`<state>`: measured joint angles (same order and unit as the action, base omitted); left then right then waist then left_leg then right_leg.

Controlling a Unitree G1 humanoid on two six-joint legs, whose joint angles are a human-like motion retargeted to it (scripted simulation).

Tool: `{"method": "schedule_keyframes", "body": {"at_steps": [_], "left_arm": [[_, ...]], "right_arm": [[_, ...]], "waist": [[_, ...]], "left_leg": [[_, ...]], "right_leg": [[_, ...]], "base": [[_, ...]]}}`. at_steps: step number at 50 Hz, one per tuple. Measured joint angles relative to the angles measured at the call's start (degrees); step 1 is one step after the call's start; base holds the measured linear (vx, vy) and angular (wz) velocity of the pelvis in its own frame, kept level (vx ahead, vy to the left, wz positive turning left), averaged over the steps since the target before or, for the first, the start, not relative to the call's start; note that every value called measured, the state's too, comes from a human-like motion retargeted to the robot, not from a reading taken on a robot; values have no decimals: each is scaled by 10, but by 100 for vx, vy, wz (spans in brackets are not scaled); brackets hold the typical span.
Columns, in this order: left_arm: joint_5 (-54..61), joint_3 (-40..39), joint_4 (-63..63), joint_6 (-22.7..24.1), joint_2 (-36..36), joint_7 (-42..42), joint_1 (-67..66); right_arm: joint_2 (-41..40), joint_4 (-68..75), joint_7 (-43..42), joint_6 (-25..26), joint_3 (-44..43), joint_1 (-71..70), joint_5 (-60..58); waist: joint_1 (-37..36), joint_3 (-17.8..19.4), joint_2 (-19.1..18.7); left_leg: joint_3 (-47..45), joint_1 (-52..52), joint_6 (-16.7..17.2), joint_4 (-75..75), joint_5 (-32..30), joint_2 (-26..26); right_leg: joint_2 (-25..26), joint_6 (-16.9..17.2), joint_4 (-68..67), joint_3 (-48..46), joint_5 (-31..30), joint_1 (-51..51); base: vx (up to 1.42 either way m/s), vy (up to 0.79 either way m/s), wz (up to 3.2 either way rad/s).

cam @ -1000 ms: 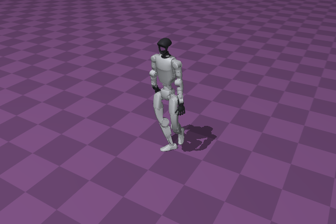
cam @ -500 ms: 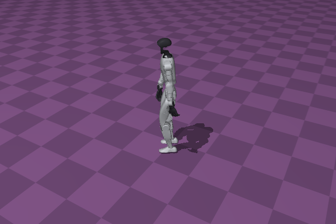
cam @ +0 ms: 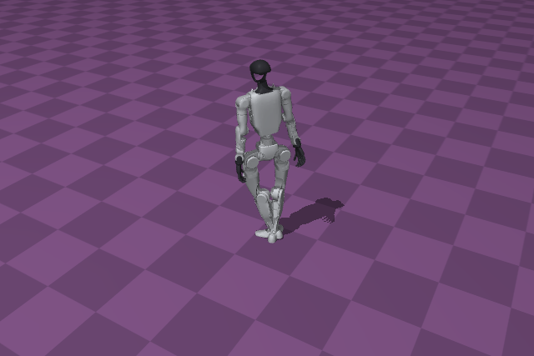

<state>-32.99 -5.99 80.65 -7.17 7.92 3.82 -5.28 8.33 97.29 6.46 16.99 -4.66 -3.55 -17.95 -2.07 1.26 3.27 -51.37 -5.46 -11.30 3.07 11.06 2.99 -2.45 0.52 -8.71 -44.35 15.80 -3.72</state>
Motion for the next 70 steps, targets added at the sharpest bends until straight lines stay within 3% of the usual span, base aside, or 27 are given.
{"method": "schedule_keyframes", "body": {"at_steps": [3,5,8,11,15,19,23,27,37,40,42,45,49,51,53,55,57,63,67,70], "left_arm": [[-32,5,-6,6,-2,-2,-2],[-31,14,-12,27,-5,-42,-4],[-23,10,-14,49,0,-92,-12],[-29,6,-11,39,0,-86,1],[-21,6,-12,22,-12,-24,4],[-28,9,-12,0,-12,37,1],[-32,18,-2,-17,-15,44,0],[-43,33,7,-30,-17,56,11],[-29,59,-50,-17,-6,31,75],[-13,56,-72,-10,-3,24,95],[-4,55,-79,-6,1,21,103],[1,52,-85,-7,-2,12,110],[9,48,-90,4,-12,7,100],[9,43,-90,11,-17,11,92],[2,39,-86,16,-20,20,84],[-7,34,-79,19,-20,25,74],[-13,30,-66,14,-17,13,62],[-22,-16,-8,-4,-24,-4,26],[-31,-46,33,-21,-14,15,6],[-37,-76,55,-37,-10,25,-6]], "right_arm": [[3,1,24,5,-8,-7,-9],[3,1,31,8,-12,-13,-8],[1,1,41,7,9,-21,-13],[-9,-8,15,-3,-7,-33,-21],[-13,-44,-3,-27,4,-25,-13],[-12,-84,16,-32,18,-28,-37],[-13,-129,27,-34,39,-35,-60],[-21,-167,20,-43,50,-32,-55],[-29,-148,13,-52,48,-1,-20],[-21,-114,6,-44,45,3,-24],[-19,-89,5,-38,42,13,-24],[-13,-54,14,-30,28,32,-21],[-6,-16,27,-26,9,55,-12],[-5,-3,35,-26,1,62,6],[-6,1,43,-22,-4,69,39],[-12,1,40,-18,-5,75,78],[-21,1,28,-16,-1,70,112],[-43,-10,-35,-30,19,5,89],[-51,-68,-28,-50,46,-26,18],[-52,-108,-14,-58,53,-48,-16]], "waist": [[-4,15,8],[5,31,16],[-13,56,36],[-22,65,30],[-22,41,17],[-31,37,11],[-10,37,-2],[23,33,-4],[10,41,0],[12,42,-7],[13,38,-18],[1,29,-27],[2,21,-30],[7,21,-26],[4,25,-19],[-13,32,-6],[-36,41,5],[-35,36,23],[-49,30,37],[-58,27,37]], "left_leg": [[-63,-15,-1,16,8,9],[-73,-6,-19,61,15,5],[-81,-32,-37,166,11,-29],[50,36,-37,262,2,-57],[275,131,-29,226,-21,29],[403,133,-25,192,0,67],[494,116,4,161,-32,85],[433,87,-37,123,-33,71],[380,80,-37,84,-41,56],[363,86,-37,74,-47,50],[350,86,-37,68,-51,37],[323,80,-37,53,-55,28],[303,69,-32,40,-58,29],[303,65,-34,43,-57,37],[292,60,-36,53,-51,45],[265,53,-37,77,-40,50],[238,56,-37,117,-40,46],[200,126,-37,258,-162,32],[216,176,-37,314,-122,26],[236,189,-31,263,-81,33]], "right_leg": [[-14,-6,-2,93,-31,26],[-33,-6,-12,140,-35,42],[-37,-15,-9,207,-17,10],[-24,-24,2,242,-35,18],[-32,-21,29,242,-79,53],[-26,-14,37,281,-94,63],[-7,5,48,309,-104,64],[7,20,54,327,-114,67],[38,27,-12,447,-140,144],[32,32,-55,384,-92,165],[20,-3,-78,278,-57,160],[27,-19,-102,203,-20,138],[41,2,-94,158,-13,96],[46,3,-68,144,-22,70],[47,-21,-28,132,-14,39],[49,-40,10,165,-8,13],[35,-39,18,172,-10,0],[3,-34,37,163,-8,-3],[-4,-32,55,168,-12,-10],[-5,-24,67,159,-15,-18]], "base": [[-12,-15,-159],[-14,-17,-111],[19,-25,-204],[-12,-14,-108],[-21,21,-63],[3,6,-135],[2,9,-109],[1,5,-95],[-11,11,-134],[-15,15,-87],[-9,10,-57],[2,10,-53],[11,8,-6],[11,6,28],[10,2,8],[12,-8,-30],[7,-7,-29],[4,7,42],[12,2,10],[14,11,13]]}}
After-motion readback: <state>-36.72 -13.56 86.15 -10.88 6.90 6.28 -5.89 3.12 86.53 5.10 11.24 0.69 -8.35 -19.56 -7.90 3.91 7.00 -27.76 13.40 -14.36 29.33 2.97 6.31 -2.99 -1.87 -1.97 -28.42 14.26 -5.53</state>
